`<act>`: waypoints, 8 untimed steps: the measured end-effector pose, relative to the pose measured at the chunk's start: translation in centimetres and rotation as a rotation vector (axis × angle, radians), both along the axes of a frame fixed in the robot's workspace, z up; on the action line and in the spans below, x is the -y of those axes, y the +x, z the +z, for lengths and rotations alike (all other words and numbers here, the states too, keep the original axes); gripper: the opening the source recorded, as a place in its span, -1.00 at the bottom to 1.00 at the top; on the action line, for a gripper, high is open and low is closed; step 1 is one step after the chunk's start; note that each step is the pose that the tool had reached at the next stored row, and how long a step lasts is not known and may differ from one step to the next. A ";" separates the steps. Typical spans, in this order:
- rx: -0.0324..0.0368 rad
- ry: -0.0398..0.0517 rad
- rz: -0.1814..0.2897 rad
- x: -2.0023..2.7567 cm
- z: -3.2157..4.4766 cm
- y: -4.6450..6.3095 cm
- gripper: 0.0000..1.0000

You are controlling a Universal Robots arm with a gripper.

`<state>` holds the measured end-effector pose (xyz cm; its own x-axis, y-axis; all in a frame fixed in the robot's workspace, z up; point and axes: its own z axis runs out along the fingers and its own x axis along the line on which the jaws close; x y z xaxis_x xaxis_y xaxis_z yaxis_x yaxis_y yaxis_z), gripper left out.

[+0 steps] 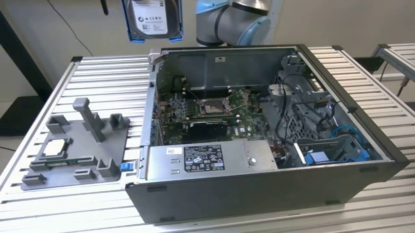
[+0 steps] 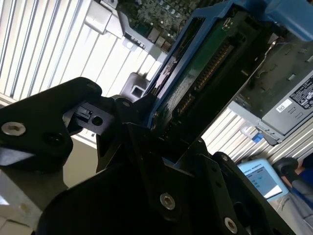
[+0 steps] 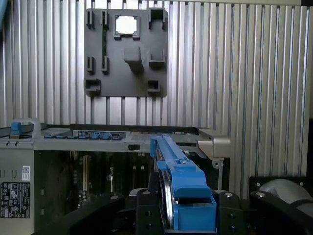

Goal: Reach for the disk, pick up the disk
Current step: 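Pick up the disk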

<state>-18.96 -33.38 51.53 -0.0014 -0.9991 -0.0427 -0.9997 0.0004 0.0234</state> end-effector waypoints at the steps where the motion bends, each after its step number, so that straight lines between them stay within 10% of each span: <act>1: -0.0001 0.0000 0.000 0.00 0.00 0.3 -1.00; 8: -0.0005 0.0000 0.000 0.00 0.00 2.2 -1.00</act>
<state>-16.78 -33.38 51.53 -0.0014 -0.9991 -0.0427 -0.9997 0.0003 0.0239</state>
